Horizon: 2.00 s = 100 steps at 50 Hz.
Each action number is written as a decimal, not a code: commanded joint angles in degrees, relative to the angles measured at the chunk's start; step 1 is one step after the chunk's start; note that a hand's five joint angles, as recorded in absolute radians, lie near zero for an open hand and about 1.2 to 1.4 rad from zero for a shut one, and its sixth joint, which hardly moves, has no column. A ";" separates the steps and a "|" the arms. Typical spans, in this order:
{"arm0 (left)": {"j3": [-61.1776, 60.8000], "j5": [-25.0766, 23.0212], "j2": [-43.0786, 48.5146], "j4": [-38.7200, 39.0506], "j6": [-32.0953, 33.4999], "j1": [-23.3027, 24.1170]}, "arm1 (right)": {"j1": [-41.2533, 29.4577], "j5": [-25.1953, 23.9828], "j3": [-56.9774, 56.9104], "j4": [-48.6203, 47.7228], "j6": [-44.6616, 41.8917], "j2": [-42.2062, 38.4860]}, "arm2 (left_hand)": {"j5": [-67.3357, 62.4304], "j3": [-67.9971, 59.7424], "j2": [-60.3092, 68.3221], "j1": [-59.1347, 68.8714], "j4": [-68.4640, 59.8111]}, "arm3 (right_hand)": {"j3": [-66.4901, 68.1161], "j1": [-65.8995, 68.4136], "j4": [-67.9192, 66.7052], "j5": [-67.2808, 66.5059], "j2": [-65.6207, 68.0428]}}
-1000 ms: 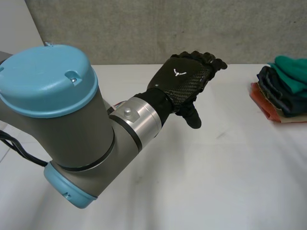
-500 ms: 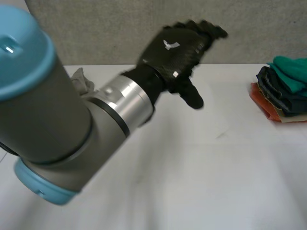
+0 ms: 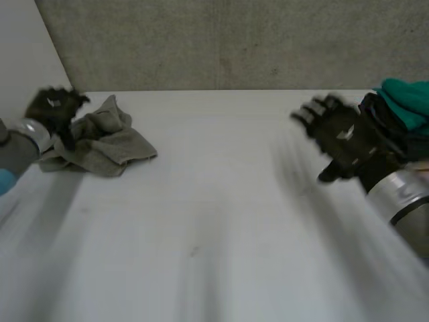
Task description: Fold the laundry.
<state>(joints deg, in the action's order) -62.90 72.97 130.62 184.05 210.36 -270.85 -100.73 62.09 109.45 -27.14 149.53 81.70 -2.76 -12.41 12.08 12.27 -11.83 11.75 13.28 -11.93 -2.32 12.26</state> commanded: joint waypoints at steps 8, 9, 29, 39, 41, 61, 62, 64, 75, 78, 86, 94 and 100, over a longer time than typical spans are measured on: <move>10.34 -8.02 18.79 12.20 1.55 -0.73 | -2.37 6.29 -0.20 2.35 -7.15 -8.49 | -19.11 -19.46 19.80 19.60 -20.04 | -1.75 -3.28 1.93 2.32 -2.26; 10.34 -8.02 19.14 13.52 1.28 -0.55 | -2.37 6.55 -0.11 2.35 -7.15 -8.49 | -25.31 -25.66 26.00 25.81 -26.24 | -1.75 -3.28 1.93 2.32 -2.26; -11.45 -1.16 -16.08 19.86 -27.17 18.60 | -2.28 10.77 -0.72 1.74 -6.88 -8.22 | -67.24 -67.59 67.92 67.73 -68.17 | -1.75 -3.28 1.93 2.32 -2.26; -14.45 3.05 -16.55 19.07 -28.53 27.30 | -2.28 11.82 -0.90 2.27 -6.79 -7.70 | -67.24 -67.59 67.92 67.73 -68.17 | -1.75 -3.28 1.93 2.32 -2.26; -13.22 4.28 -11.20 17.14 -23.17 29.76 | -2.28 11.82 -0.90 2.35 -6.79 -7.70 | -67.24 -67.59 67.92 67.73 -68.17 | -1.75 -3.28 1.93 2.32 -2.26; -16.11 17.28 -16.09 7.82 -13.83 35.66 | -2.46 13.76 -11.09 24.40 11.30 -6.73 | -0.99 -1.34 1.68 1.48 -1.92 | -1.75 -3.28 1.93 2.32 -2.26; -16.81 17.90 -17.23 7.64 -14.01 35.57 | -2.46 13.58 -11.97 26.07 12.36 -6.73 | -0.65 -1.00 1.34 1.15 -1.58 | -1.75 -3.28 1.93 2.32 -2.26; -19.53 19.22 -20.48 7.12 -14.62 35.22 | -2.63 13.49 -14.43 30.12 13.86 -6.99 | 0.36 0.01 0.33 0.14 -0.57 | -1.75 -3.28 1.93 2.32 -2.26; -35.96 21.86 -29.63 3.34 -24.88 30.83 | -3.69 10.51 -24.01 30.57 13.69 -19.20 | -0.98 -1.33 1.67 1.48 -1.91 | -1.75 -3.28 1.93 2.32 -2.26; -37.91 21.86 -29.55 3.16 -28.94 30.74 | -4.91 9.37 -24.80 30.39 13.68 -21.40 | -0.98 -1.33 1.67 1.48 -1.91 | -1.75 -3.28 1.93 2.32 -2.26; -38.01 20.72 -22.63 4.21 -35.63 31.52 | -9.57 8.40 -26.74 26.71 14.65 -26.76 | -1.32 -1.67 2.01 1.82 -2.25 | 10.24 8.70 -10.06 -9.67 9.72; -28.79 19.84 -11.11 11.50 -35.37 33.29 | -10.90 8.57 -26.65 21.61 14.74 -27.56 | -6.49 -6.84 7.18 6.99 -7.43 | 56.59 55.05 -56.40 -56.01 56.07; -21.48 18.70 -4.77 11.07 -35.63 36.36 | -10.37 8.66 -26.48 20.55 14.65 -26.95 | -35.88 -36.23 36.57 36.38 -36.81 | 68.25 66.72 -68.07 -67.68 67.74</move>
<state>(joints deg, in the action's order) -91.11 92.64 119.70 194.71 174.71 -237.16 -111.63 70.64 82.70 -5.30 164.28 54.03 -14.70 -24.43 24.55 25.80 -24.66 66.53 64.18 -66.70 -56.05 66.81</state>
